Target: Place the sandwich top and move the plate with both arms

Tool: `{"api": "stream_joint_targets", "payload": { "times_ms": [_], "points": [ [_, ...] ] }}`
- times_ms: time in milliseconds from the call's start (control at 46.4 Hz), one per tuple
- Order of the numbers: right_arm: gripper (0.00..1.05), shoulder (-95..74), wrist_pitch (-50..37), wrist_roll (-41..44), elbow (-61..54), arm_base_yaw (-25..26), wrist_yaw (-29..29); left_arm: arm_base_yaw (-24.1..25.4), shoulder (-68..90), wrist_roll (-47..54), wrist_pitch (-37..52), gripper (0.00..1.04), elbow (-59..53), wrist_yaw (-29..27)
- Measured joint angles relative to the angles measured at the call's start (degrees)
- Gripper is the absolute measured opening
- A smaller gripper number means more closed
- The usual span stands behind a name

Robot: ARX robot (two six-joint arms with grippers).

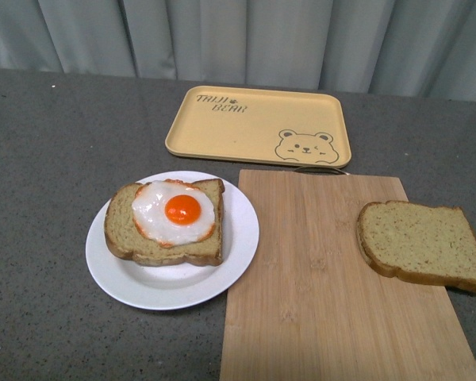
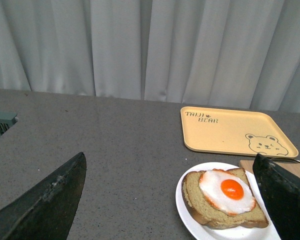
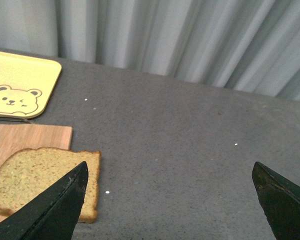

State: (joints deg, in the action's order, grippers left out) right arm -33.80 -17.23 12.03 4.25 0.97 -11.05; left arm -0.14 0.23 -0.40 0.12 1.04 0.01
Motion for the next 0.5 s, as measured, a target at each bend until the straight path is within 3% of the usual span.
{"api": "stream_joint_targets", "payload": {
  "times_ms": [194,324,496],
  "points": [
    [0.95,-25.29,-7.34,-5.68,7.74,7.1,13.16,0.0,0.0,0.0,0.0,0.98,0.0,-0.04],
    [0.95,-46.97,-3.28,-12.61,17.84,13.64,29.2,0.0,0.0,0.02,0.0,0.98,0.0,0.0],
    [0.95,-62.27,2.05,-13.84,26.86,18.25,41.83,0.0,0.0,0.0,0.0,0.98,0.0,-0.02]
  ]
}}
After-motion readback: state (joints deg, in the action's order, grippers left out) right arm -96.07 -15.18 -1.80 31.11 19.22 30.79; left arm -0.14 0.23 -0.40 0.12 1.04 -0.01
